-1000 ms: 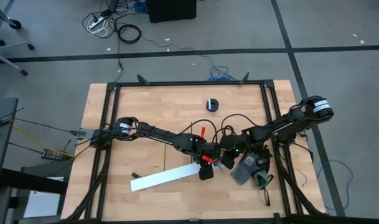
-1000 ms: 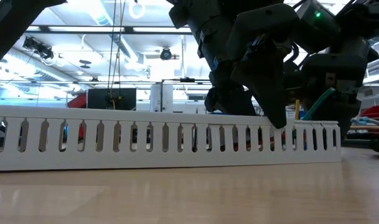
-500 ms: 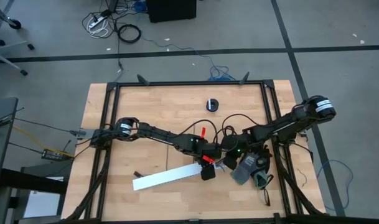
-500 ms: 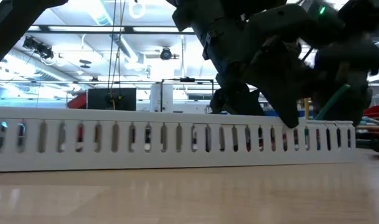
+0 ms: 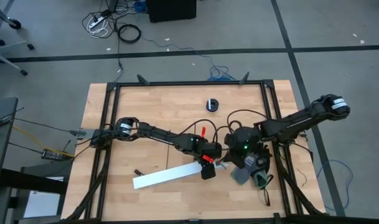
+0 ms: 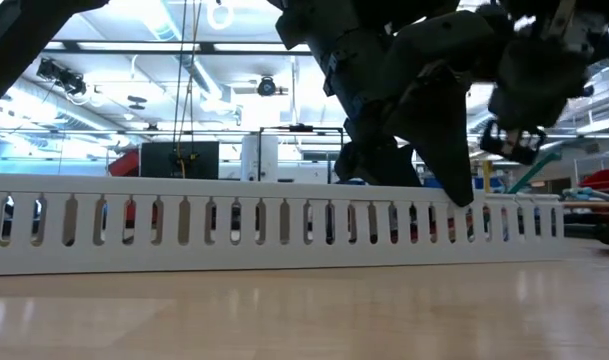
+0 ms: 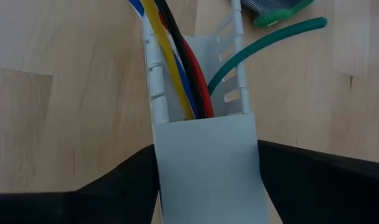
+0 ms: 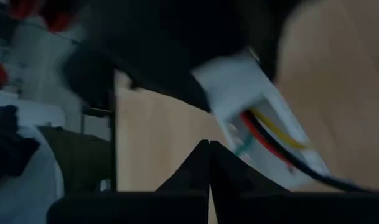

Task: Ziptie cables
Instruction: Close the white cable duct

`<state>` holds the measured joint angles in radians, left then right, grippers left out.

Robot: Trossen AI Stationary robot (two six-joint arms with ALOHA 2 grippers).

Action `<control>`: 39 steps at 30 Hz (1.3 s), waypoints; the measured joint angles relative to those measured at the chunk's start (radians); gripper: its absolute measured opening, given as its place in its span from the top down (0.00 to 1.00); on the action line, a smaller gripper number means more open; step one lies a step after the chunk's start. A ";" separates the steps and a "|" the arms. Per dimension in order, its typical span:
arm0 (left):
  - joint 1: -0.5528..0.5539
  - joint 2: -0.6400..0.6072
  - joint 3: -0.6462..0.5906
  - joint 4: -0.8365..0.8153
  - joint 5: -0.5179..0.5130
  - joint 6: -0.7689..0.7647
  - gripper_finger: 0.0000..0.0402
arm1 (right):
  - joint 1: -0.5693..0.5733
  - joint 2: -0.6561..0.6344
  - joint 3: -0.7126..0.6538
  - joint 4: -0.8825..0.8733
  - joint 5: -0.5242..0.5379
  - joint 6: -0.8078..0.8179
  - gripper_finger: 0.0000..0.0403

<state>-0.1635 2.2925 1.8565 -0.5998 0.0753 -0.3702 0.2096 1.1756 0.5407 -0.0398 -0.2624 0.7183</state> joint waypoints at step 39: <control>0.009 -0.003 -0.007 -0.030 0.054 0.086 0.42 | 0.048 0.212 0.027 0.117 0.201 -0.490 0.13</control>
<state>-0.1548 2.2890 1.8491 -0.6302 0.1294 -0.2846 0.2572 1.3874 0.5674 0.0775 -0.0617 0.2287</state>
